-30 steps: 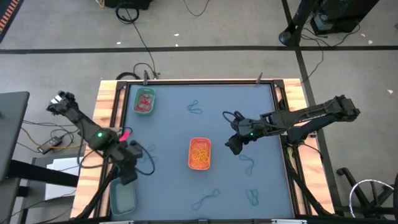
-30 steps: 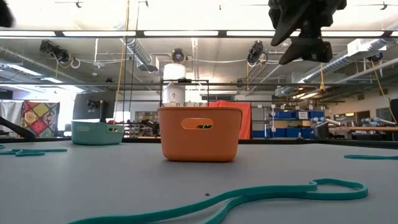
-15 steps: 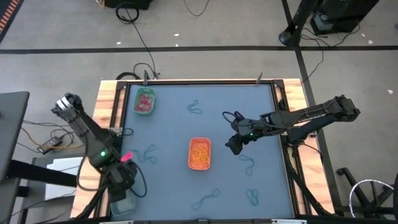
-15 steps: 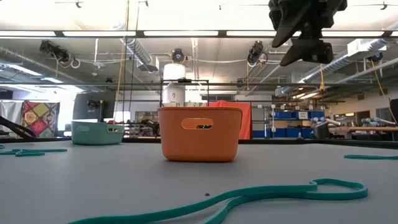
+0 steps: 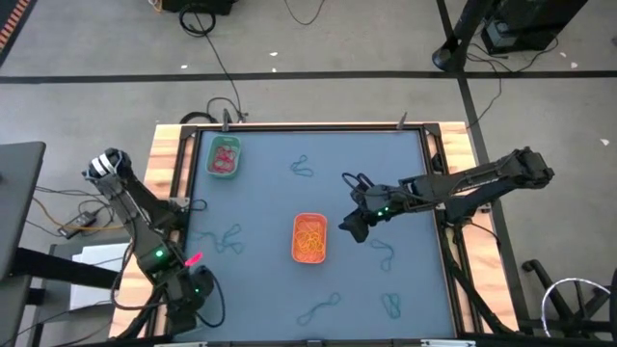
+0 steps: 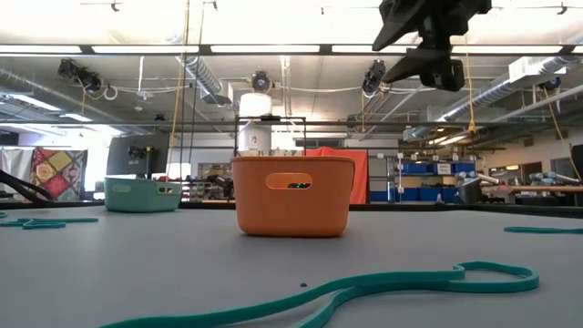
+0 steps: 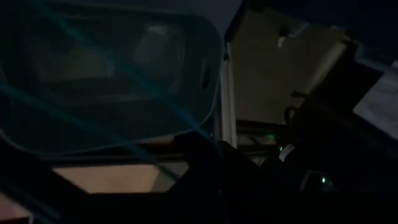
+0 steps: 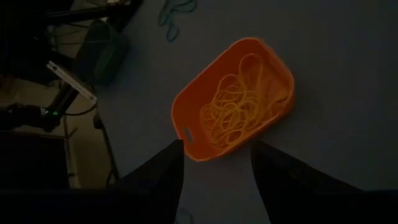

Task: Sort rubber bands into baskets
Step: Put the blue rubber band into the blue bin

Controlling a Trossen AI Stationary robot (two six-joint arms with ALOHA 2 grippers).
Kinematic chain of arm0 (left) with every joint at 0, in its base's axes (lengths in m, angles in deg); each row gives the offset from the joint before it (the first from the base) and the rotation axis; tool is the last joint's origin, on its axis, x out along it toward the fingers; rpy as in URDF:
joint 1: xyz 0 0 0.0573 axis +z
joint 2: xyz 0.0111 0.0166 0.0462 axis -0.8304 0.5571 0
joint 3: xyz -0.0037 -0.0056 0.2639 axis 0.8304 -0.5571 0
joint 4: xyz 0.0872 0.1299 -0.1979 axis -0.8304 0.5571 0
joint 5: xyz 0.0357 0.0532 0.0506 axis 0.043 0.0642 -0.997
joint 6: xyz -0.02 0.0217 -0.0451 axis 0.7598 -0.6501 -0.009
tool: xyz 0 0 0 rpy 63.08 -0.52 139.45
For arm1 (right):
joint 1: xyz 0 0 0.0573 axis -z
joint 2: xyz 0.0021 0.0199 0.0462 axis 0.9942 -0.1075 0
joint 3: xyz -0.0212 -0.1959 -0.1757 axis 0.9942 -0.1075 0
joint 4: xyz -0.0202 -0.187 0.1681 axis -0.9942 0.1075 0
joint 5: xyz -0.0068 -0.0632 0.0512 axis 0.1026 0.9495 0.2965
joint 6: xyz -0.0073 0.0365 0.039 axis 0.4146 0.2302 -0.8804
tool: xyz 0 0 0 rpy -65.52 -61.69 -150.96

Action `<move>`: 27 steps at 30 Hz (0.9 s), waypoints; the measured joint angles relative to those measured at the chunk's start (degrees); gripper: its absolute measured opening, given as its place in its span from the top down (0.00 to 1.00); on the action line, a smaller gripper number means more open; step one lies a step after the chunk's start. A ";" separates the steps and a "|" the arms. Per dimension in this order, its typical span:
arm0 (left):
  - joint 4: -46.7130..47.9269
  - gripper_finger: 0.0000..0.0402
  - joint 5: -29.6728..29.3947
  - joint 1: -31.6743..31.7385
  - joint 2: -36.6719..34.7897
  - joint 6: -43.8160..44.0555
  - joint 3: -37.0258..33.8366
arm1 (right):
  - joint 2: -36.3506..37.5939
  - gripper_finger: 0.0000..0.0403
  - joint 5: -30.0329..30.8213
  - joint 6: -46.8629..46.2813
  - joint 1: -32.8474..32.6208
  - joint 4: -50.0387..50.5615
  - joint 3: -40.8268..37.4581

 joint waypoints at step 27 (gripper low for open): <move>17.05 1.00 -27.55 -5.97 0.49 13.18 14.90 | -17.83 0.51 2.57 17.40 -1.55 -20.43 0.00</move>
